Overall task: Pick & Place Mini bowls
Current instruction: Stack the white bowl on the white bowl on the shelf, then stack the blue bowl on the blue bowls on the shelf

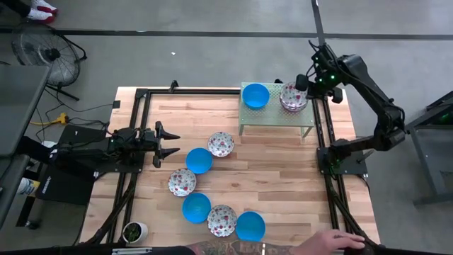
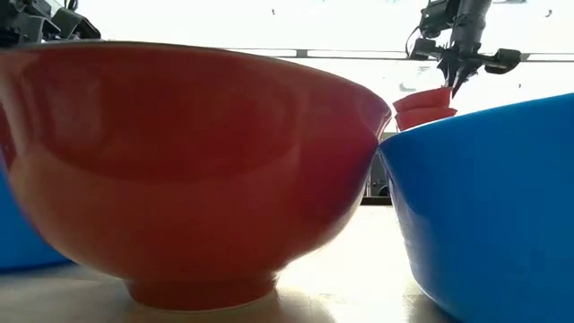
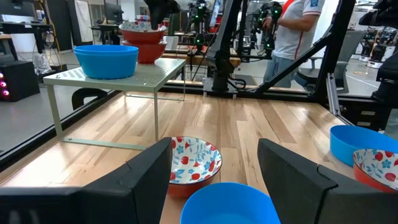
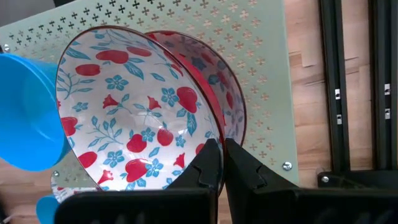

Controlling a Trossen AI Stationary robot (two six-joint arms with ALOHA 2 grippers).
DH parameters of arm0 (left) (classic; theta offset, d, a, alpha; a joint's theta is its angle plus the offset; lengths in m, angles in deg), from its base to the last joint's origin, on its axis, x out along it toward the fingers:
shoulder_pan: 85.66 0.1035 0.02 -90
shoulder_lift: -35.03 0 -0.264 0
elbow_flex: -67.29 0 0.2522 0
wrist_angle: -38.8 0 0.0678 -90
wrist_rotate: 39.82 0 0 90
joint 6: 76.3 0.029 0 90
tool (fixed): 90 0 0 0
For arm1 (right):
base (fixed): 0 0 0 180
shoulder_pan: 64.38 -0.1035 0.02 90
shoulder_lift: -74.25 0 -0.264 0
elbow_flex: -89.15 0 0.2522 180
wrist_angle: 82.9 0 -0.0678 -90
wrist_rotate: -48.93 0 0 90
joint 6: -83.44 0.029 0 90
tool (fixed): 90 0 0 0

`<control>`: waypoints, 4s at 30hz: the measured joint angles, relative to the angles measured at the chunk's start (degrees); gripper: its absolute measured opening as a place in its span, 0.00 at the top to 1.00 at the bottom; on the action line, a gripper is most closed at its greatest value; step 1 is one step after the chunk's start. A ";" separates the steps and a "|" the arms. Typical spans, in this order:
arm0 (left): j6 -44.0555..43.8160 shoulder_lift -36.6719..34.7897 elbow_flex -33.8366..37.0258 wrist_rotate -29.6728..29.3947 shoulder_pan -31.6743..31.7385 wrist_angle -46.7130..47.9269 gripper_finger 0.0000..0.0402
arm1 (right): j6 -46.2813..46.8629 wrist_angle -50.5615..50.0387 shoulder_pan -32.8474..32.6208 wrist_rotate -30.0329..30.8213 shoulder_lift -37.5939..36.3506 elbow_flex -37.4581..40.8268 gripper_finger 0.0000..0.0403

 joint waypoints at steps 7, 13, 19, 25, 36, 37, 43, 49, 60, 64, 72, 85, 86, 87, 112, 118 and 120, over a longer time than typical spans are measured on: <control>-0.01 0.01 0.00 -0.01 -0.01 0.01 0.42 | -1.14 -0.33 -0.01 0.70 0.55 0.00 1.00; 0.00 0.00 0.00 -0.02 0.00 0.02 0.42 | -1.07 -0.59 -0.02 0.76 0.95 0.00 1.00; 0.00 0.00 0.00 0.00 -0.02 0.00 0.42 | -1.15 -0.53 -0.10 2.65 2.12 0.02 1.00; 0.00 0.00 0.00 -0.01 -0.01 0.02 0.42 | -1.17 -0.55 -0.07 3.86 2.12 0.02 1.00; 0.00 0.00 0.00 -0.01 -0.01 0.02 0.42 | -2.88 0.53 -0.10 2.87 2.14 0.02 0.95; 0.00 0.02 0.00 -0.02 0.00 0.00 0.42 | -2.88 0.53 -0.08 2.96 2.14 0.02 0.94; -0.01 0.00 0.00 -0.01 -0.01 0.02 0.42 | -2.88 0.76 -0.08 3.27 2.14 0.02 0.84; 0.00 0.00 0.00 0.00 0.00 0.01 0.42 | -2.84 2.12 -0.07 3.32 2.07 0.02 0.74; 0.00 0.00 0.00 -0.02 0.00 0.01 0.42 | -0.35 0.69 -7.01 7.74 -4.37 0.02 0.72; 0.00 0.00 0.00 -0.02 -0.02 -0.01 0.42 | 2.85 -3.10 -13.15 13.68 -7.22 0.02 0.73; 0.00 0.01 0.00 -0.01 0.00 0.00 0.42 | 6.48 3.63 -25.28 23.43 -13.05 6.42 0.96; 0.00 0.02 0.00 0.00 0.00 0.00 0.42 | 11.93 32.63 -29.29 36.52 -27.61 32.88 1.00; 0.00 0.02 0.00 0.00 0.00 0.02 0.42 | 11.91 32.92 -29.40 37.37 -27.99 33.52 1.00; -0.02 0.00 0.00 -0.02 -0.02 0.01 0.42 | 11.85 33.02 -29.40 37.75 -28.24 33.99 1.00; -0.02 0.00 0.00 0.00 -0.02 0.02 0.42 | -0.82 34.60 -33.90 14.14 -25.81 26.35 1.00; 0.00 0.00 0.00 0.00 -0.02 0.02 0.42 | -7.66 34.43 -38.85 4.84 -25.95 26.34 1.00; 0.00 0.02 0.00 -0.02 0.00 0.02 0.42 | -9.50 33.85 -41.88 2.91 -25.94 26.34 1.00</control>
